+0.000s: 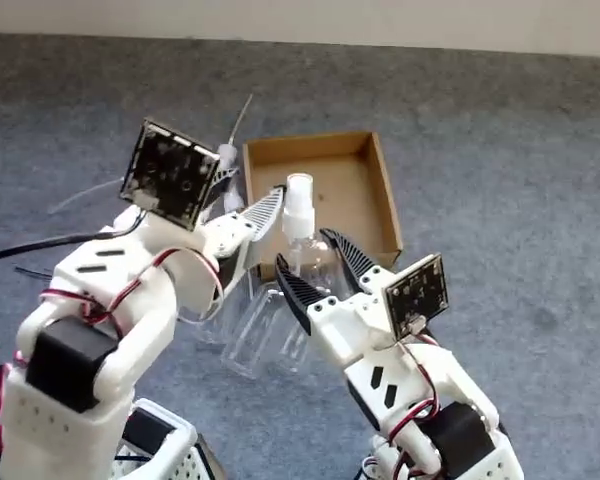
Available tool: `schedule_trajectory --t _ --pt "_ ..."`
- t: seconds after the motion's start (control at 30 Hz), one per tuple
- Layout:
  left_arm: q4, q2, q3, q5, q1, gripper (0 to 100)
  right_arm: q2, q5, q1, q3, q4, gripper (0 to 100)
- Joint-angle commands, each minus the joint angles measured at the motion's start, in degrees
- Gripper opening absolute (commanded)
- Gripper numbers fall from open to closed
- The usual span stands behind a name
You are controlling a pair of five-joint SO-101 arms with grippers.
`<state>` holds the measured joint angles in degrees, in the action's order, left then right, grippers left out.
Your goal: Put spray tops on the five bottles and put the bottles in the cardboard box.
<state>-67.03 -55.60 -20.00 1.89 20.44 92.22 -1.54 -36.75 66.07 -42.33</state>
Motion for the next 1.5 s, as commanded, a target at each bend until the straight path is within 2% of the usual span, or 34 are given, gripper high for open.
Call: schedule_trajectory --t 0.0,0.1,0.23,0.37,0.5,0.63,0.77,0.83,0.97,1.13,1.27,1.47 --pt "-0.44 -2.42 1.98 -0.26 -3.30 17 0.66 6.24 0.66 -0.57 0.13 0.4" --pt "-0.79 -3.47 -1.89 -0.26 -8.48 17 0.66 11.34 3.56 -0.66 2.42 0.4" --pt "0.09 -6.81 -10.59 -0.44 -16.66 17 0.04 8.79 9.89 2.68 16.31 0.4" --pt "5.10 -11.38 -20.79 -5.27 -23.08 17 -1.19 8.44 10.95 7.52 24.66 0.4" --pt "8.70 -15.87 -31.16 -6.07 -22.20 17 -12.62 8.44 10.95 6.90 31.60 0.4" --pt "12.31 -19.56 -38.37 -5.98 -17.45 17 -32.13 6.59 10.86 -4.44 37.49 0.4" --pt "14.15 -23.25 -42.15 -5.98 -14.02 18 -51.74 -1.32 10.86 -20.97 37.58 0.4" --pt "15.30 -24.48 -43.82 -5.27 -13.85 21 -59.74 -4.13 9.80 -27.91 37.49 0.4" --pt "18.81 -24.66 -45.85 -2.02 -13.93 26 -69.23 -5.63 3.91 -37.85 33.19 0.4" --pt "20.48 -22.29 -46.02 -1.67 -11.74 27 -71.08 -5.63 -0.75 -39.60 31.43 0.4" --pt "23.56 -20.79 -46.20 2.37 -10.59 29 -71.08 -5.71 -0.92 -39.52 28.00 0.4" --pt "29.19 -12.97 -46.20 2.29 -10.86 30 -66.68 -5.71 -0.75 -39.43 22.11 0.4"
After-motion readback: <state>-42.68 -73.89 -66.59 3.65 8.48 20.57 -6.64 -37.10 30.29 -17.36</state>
